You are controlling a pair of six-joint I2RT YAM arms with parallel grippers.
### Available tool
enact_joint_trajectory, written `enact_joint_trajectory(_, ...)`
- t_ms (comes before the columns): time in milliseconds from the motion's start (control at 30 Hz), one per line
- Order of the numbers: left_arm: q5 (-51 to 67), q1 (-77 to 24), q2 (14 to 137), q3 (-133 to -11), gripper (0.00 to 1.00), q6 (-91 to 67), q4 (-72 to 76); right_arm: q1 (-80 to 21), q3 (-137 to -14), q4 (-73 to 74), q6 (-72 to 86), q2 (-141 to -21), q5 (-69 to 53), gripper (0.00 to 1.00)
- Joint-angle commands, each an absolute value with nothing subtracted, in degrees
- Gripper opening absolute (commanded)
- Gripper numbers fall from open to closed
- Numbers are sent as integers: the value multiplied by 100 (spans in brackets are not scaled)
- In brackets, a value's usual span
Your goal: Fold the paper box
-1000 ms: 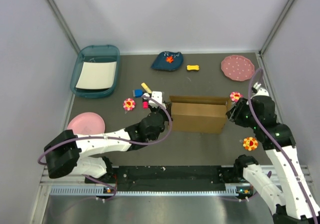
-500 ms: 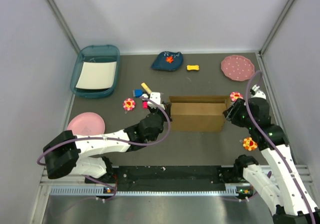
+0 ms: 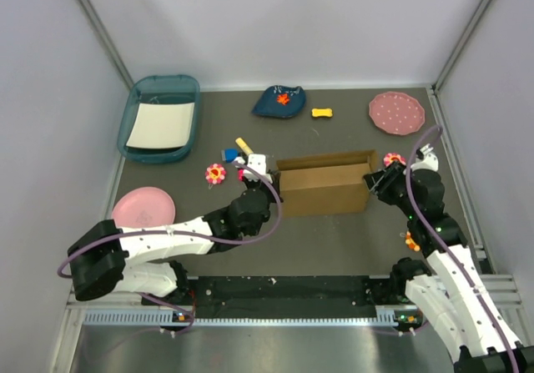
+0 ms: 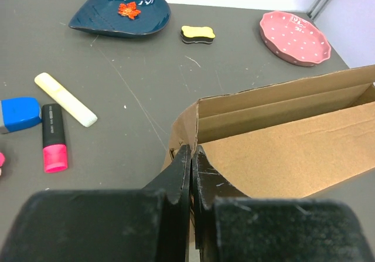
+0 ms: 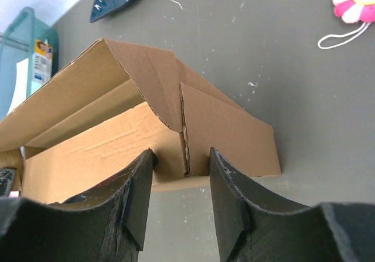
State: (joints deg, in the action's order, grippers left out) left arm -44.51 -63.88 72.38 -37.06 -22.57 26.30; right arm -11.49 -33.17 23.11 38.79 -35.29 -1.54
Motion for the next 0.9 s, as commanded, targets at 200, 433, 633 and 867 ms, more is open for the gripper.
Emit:
enact_joint_trajectory(200,-4377,-6144,7339,-3322,0,-1846,756,-1222,-2277,1943,4570,-3489,-1388,40)
enact_joint_trajectory(433,-4263,-5836,7181,-3366,0,-1810,668,-1309,-1872,1512,4878,-3384,-1547,39)
enact_joint_trajectory(633,-4131,-5555,7154,-3366,0,-1828,686,-1819,-1854,1081,4887,-3840,-1328,39)
enact_joint_trajectory(867,-4069,-5405,7286,-3498,0,-1846,677,-2021,-2249,1493,4501,-3956,-819,40)
